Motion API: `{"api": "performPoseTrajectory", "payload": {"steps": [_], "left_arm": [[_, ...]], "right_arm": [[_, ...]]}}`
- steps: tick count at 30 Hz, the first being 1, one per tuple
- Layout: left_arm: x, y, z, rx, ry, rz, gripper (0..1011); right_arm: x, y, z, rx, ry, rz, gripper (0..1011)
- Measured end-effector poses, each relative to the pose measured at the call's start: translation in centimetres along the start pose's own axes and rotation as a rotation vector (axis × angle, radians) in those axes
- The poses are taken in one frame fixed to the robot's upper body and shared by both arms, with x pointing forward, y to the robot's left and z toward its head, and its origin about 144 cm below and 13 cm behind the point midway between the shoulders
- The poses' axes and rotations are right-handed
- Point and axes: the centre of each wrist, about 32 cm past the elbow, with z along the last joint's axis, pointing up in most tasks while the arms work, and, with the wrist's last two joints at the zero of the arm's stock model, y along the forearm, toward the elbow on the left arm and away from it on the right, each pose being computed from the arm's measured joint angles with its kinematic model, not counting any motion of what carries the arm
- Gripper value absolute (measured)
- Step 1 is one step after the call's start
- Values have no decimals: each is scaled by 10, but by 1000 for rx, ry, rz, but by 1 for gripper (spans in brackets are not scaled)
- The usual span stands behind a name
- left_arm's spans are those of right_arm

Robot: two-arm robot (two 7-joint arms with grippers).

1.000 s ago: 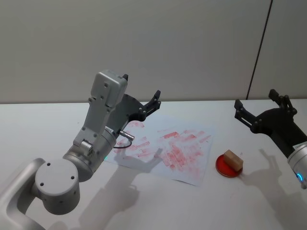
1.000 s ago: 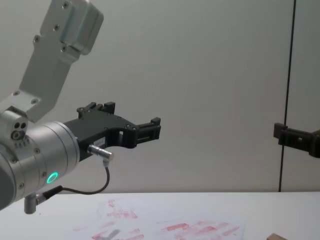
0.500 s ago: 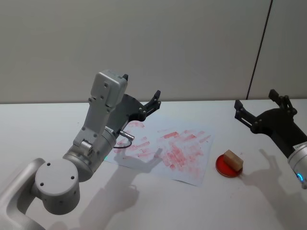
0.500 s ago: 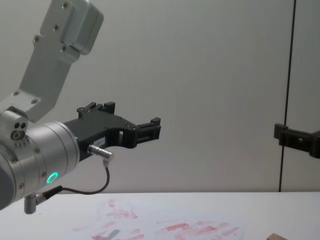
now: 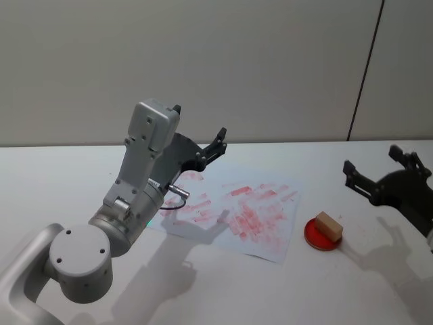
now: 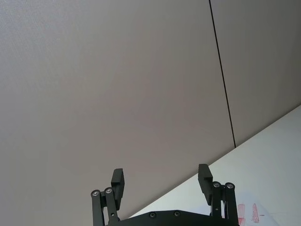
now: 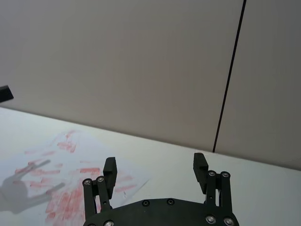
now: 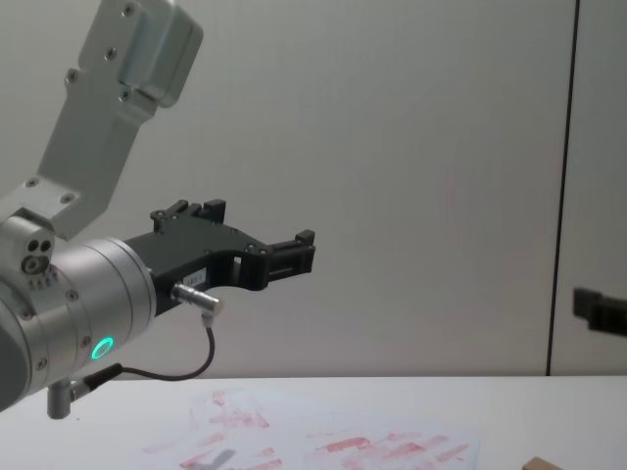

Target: Use the one hand to pick up the stamp and affix it onto the A4 paper.

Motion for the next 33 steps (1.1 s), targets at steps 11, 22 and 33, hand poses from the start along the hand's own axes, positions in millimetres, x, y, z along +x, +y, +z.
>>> {"api": "performPoseTrajectory", "payload": {"steps": [11, 22, 33], "left_arm": [[0, 0, 0, 0, 0, 0, 1001], [0, 0, 0, 0, 0, 0, 1001], [0, 0, 0, 0, 0, 0, 1001]], "right_arm": [[17, -15, -4, -148, 4, 82, 1001], [21, -12, -14, -260, -22, 142, 1001], [16, 5, -27, -331, -45, 173, 1001]]}}
